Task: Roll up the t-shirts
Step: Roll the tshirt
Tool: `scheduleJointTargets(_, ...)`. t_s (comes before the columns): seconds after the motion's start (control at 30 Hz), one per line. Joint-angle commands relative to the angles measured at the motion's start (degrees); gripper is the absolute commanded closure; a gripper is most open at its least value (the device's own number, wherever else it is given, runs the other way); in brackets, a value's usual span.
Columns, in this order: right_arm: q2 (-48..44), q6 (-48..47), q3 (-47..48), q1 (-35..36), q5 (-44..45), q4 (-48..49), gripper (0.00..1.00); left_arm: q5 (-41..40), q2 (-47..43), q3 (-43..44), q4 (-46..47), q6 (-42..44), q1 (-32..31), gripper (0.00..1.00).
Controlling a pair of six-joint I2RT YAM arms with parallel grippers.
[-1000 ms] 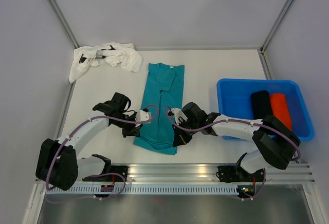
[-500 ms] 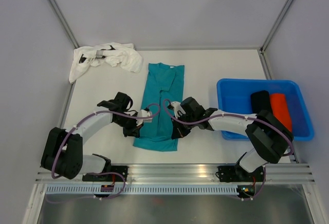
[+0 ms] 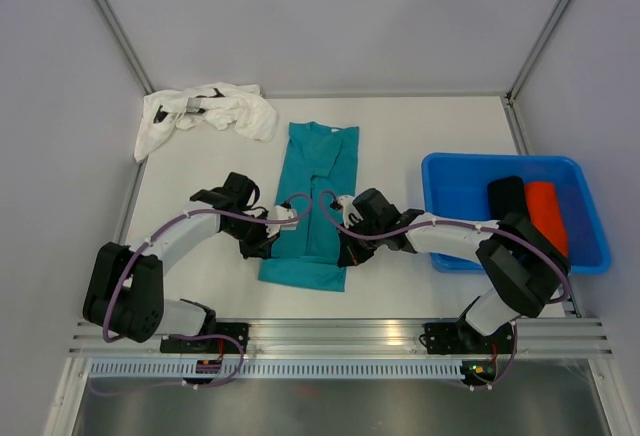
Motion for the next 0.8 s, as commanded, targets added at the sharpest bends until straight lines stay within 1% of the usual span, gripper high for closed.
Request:
scheduleJointTargets(0.0, 1.1, 1.3, -0.7, -0.4, 1.7, 1.7, 1.0, -1.0, -1.3, 0.1, 0.6, -2.4, 0.3, 0.98)
scheduleJointTargets(0.13, 0.7, 1.7, -0.9, -0.5, 3.5, 2.0, 0.98, -1.6, -0.5, 1.3, 0.6, -3.7, 0.3, 0.98)
scheduleJointTargets(0.23, 0.5, 2.1, -0.6, -0.5, 4.6, 2.2, 0.95, -0.7, 2.7, 2.8, 1.5, -6.0, 0.3, 0.98)
scheduleJointTargets(0.33, -0.1, 2.9, -1.0, -0.5, 5.9, 3.3, 0.86, -0.4, 5.4, 3.1, 2.3, -8.3, 0.3, 0.98)
scheduleJointTargets(0.37, -0.9, 3.0, -1.3, -0.5, 6.4, 3.7, 0.82, -0.2, 5.4, 2.8, 3.2, -8.8, 0.3, 0.98)
scheduleJointTargets(0.47, -3.4, 2.8, -1.1, -0.5, 7.7, 3.1, 0.75, 1.3, 4.6, 1.8, 4.5, -9.8, 0.3, 0.98)
scheduleJointTargets(0.5, -5.5, 2.2, -1.0, -0.5, 9.1, 1.8, 0.75, 1.8, 4.4, 2.0, 5.1, -10.2, 0.3, 0.98)
scheduleJointTargets(0.53, -5.5, 2.2, -1.0, -0.5, 10.1, 1.1, 0.74, 1.8, 4.4, 2.2, 5.2, -10.4, 0.3, 0.98)
scheduleJointTargets(0.63, -11.6, 2.2, -1.9, -0.5, 13.2, -0.9, 0.73, 2.5, 4.6, 3.4, 5.9, -10.7, 0.3, 0.98)
scheduleJointTargets(0.73, -15.3, 4.0, -4.7, 0.1, 12.7, 0.4, 0.74, 3.1, 4.9, 3.9, 6.6, -11.2, 0.3, 0.98)
scheduleJointTargets(0.77, -15.9, 6.0, -5.7, 0.9, 12.4, 3.0, 0.76, 3.0, 5.3, 3.6, 6.9, -11.4, 0.3, 0.98)
